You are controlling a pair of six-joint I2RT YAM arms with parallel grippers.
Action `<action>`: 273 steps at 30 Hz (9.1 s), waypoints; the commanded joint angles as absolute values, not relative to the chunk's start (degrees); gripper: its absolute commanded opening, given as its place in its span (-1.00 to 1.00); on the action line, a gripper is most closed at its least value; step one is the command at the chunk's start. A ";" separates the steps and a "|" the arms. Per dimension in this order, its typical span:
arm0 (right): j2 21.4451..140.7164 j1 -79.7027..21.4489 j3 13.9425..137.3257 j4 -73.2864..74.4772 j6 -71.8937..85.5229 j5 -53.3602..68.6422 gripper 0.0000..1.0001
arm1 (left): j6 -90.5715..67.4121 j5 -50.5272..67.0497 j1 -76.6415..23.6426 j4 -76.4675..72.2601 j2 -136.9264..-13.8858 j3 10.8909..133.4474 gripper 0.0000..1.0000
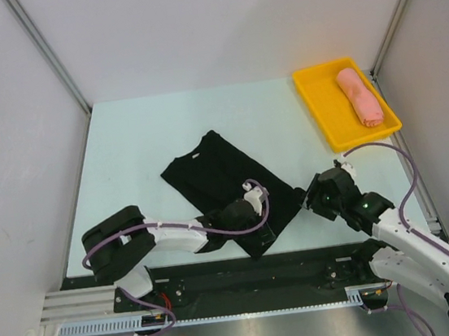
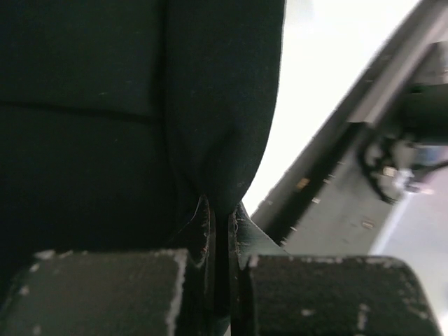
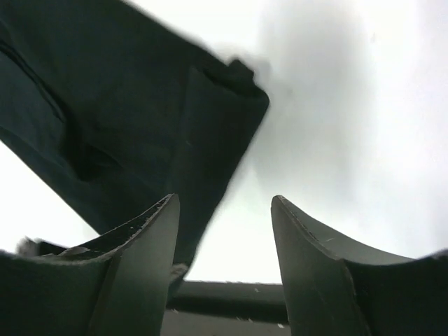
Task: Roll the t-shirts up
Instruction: Roll the T-shirt to the center of the board.
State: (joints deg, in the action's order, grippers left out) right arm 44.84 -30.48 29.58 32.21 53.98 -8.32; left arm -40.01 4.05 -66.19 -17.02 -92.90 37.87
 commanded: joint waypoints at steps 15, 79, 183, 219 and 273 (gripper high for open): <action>56.95 -40.25 28.48 22.94 64.33 -14.32 -0.13 | -57.04 29.97 -56.52 -37.00 -97.56 30.76 -0.93; 82.54 -36.12 51.06 34.01 63.90 -10.98 0.11 | -25.93 -36.31 -81.56 19.26 -100.81 58.27 -0.69; 80.43 -34.10 51.50 26.63 59.68 -9.31 -0.17 | -19.07 -14.35 -74.62 3.80 -94.40 51.95 -1.00; 62.21 -43.94 34.63 26.64 64.86 -15.64 -0.64 | -42.01 25.05 -57.66 -25.85 -93.69 33.31 -1.00; 87.89 -35.42 47.72 17.75 60.73 -5.80 -0.63 | -19.16 -27.40 -75.32 15.73 -96.75 59.24 0.26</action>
State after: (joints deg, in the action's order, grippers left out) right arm 87.18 -36.07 46.06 17.65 61.93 -4.69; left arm -21.69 -20.03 -73.84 14.76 -93.60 56.23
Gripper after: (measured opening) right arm 0.181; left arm 0.671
